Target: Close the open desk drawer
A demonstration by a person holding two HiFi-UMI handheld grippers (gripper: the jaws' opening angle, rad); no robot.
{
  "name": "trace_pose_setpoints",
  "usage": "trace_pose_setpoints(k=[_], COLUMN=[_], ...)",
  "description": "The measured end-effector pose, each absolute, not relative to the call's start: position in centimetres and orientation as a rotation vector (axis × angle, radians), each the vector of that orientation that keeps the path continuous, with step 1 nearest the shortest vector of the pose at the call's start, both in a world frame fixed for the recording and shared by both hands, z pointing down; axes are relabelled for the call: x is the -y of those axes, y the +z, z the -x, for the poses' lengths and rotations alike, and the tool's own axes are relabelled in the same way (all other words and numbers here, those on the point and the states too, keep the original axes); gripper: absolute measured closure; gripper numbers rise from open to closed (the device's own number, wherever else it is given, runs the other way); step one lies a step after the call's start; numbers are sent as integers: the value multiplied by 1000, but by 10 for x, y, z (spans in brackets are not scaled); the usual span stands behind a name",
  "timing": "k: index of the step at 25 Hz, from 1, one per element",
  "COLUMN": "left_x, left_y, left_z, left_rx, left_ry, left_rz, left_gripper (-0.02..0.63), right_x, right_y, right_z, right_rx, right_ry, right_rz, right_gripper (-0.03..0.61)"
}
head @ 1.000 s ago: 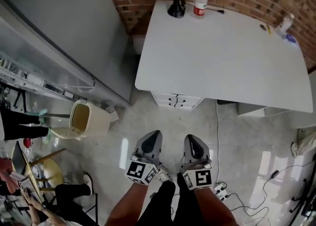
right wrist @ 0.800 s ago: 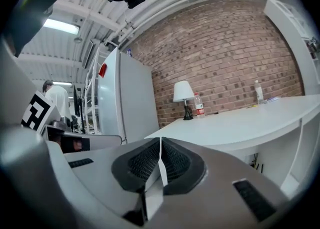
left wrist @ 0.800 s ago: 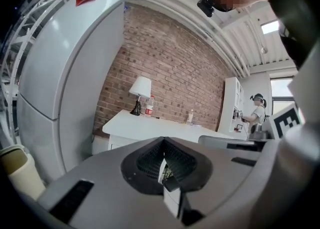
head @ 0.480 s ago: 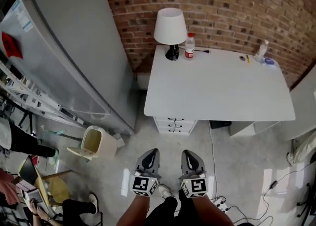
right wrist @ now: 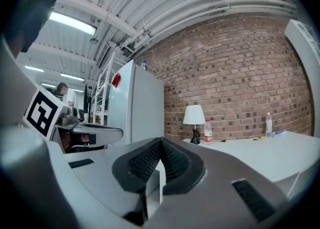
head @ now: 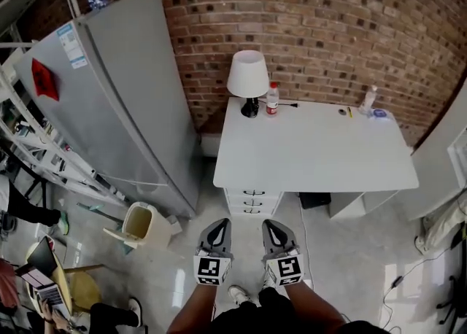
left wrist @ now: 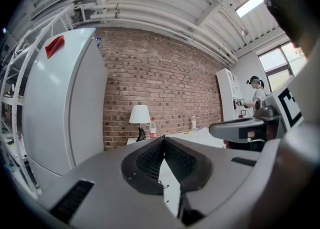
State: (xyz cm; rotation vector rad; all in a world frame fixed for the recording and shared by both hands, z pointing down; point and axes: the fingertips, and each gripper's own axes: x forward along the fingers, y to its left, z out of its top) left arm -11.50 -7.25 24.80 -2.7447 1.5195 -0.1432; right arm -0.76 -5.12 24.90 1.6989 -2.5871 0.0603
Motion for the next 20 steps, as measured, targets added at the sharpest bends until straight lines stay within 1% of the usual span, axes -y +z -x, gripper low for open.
trace_pose_setpoints(k=[15,20], left_x=[58,60], left_y=[215,202], left_z=[104,110], left_rx=[-1455,-1437], left_ry=[-81,-55], left_rz=[2744,2716], left_gripper=[606,606], right_x=[41,47], right_y=[220,207], right_z=[24,32], right_rx=[2573,2585], right_ry=[-45,-87], right_rz=[-1651,-1660], right_gripper=[551,551])
